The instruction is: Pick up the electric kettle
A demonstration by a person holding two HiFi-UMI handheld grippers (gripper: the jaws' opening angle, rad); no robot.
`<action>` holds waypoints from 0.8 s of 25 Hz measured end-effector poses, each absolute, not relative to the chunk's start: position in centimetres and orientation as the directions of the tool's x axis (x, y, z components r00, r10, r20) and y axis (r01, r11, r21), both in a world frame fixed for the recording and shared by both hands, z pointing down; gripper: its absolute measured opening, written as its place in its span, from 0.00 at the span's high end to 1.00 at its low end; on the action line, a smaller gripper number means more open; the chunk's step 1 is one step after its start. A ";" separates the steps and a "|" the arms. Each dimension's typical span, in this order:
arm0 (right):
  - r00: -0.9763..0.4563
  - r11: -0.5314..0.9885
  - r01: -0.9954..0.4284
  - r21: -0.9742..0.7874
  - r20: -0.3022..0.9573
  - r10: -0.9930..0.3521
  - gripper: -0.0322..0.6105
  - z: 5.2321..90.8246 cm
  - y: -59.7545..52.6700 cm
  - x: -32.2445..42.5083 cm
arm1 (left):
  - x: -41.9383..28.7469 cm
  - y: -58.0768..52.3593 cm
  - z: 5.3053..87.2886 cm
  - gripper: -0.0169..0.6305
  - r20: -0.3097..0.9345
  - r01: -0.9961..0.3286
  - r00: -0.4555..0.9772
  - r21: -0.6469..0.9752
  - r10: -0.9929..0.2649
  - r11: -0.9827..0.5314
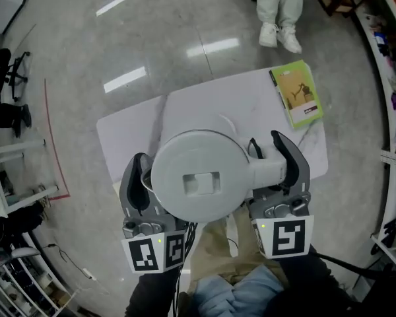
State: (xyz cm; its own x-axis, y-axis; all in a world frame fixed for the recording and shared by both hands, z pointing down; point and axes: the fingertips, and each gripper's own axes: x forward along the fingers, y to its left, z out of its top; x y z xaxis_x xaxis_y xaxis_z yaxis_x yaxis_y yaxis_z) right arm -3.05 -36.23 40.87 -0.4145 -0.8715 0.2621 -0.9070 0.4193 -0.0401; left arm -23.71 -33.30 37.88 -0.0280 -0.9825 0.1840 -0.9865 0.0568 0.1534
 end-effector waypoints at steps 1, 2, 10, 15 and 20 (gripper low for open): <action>-0.422 0.426 -0.904 -0.038 0.246 -0.873 0.68 39.6 -35.8 -3.1 | -23.8 -33.0 36.3 0.97 0.158 -0.986 -0.029 0.157 -0.987 0.054; -0.427 0.431 -0.902 -0.038 0.230 -0.874 0.68 38.3 -35.4 -3.2 | -23.9 -32.6 34.7 0.97 0.132 -0.986 -0.030 0.159 -0.991 0.051; -0.451 0.448 -0.892 -0.058 0.159 -0.878 0.69 28.9 -31.0 -3.5 | -24.4 -27.8 24.2 0.97 0.013 -0.989 -0.053 0.139 -0.998 0.055; -0.462 0.457 -0.887 -0.064 0.157 -0.873 0.69 25.9 -28.2 -3.5 | -24.3 -24.5 20.9 0.97 -0.006 -0.984 -0.071 0.163 -0.997 0.069; -0.453 0.452 -0.891 -0.038 0.124 -0.883 0.69 23.5 -26.5 -3.5 | -24.2 -22.2 18.8 0.97 -0.045 -0.984 -0.055 0.172 -0.997 0.046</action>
